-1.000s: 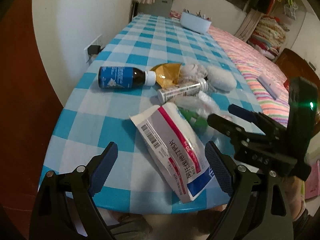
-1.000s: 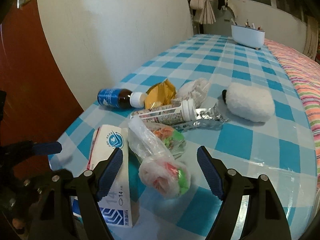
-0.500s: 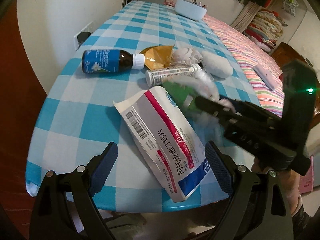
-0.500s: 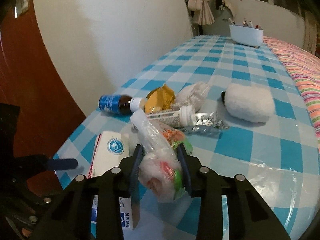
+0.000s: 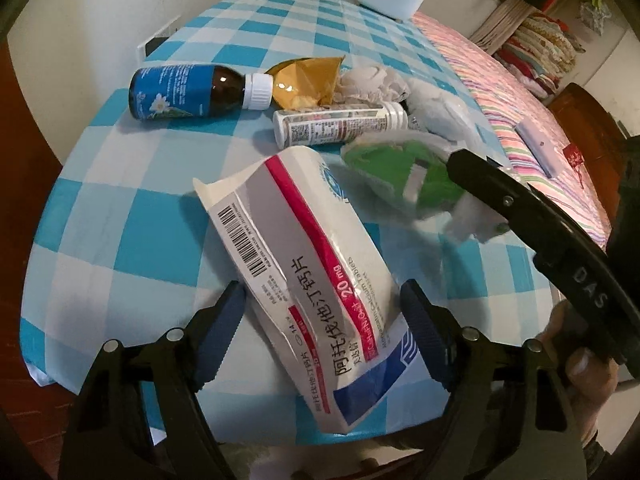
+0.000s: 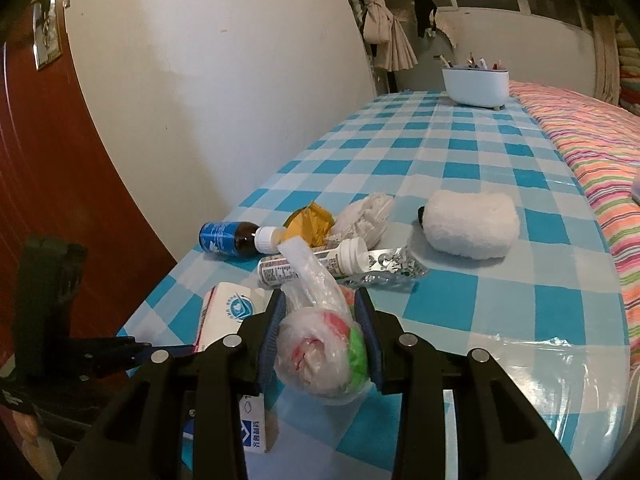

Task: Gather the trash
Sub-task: 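Grasp the white medicine box with the left gripper while the right gripper holds the bag, then carry both items over the white bin and open the right gripper to drop the bag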

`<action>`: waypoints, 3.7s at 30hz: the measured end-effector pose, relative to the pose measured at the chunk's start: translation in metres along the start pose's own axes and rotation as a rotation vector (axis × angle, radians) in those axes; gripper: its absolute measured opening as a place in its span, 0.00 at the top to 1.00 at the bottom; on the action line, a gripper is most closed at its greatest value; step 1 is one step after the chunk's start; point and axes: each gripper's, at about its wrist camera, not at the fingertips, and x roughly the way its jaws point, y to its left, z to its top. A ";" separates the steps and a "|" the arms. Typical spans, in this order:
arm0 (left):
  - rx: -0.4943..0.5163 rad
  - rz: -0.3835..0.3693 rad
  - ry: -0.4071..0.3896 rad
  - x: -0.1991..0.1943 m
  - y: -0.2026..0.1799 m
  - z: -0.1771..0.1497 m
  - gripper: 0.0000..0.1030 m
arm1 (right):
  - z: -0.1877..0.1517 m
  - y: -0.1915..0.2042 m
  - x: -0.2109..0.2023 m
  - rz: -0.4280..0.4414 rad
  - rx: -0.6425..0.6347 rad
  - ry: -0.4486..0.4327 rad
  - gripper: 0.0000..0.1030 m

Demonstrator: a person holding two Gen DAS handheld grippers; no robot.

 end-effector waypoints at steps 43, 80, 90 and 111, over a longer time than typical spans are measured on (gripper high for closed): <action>0.160 0.003 -0.133 -0.004 -0.071 0.015 0.87 | 0.003 -0.050 -0.065 -0.093 0.065 -0.162 0.69; 0.121 0.045 -0.068 0.012 -0.094 0.037 0.65 | -0.001 -0.074 -0.092 -0.125 0.110 -0.205 0.69; 0.187 0.032 -0.145 0.001 -0.119 0.032 0.68 | -0.004 -0.088 -0.113 -0.157 0.130 -0.242 0.69; 0.302 -0.035 -0.186 0.001 -0.182 0.027 0.68 | -0.021 -0.127 -0.174 -0.280 0.181 -0.316 0.69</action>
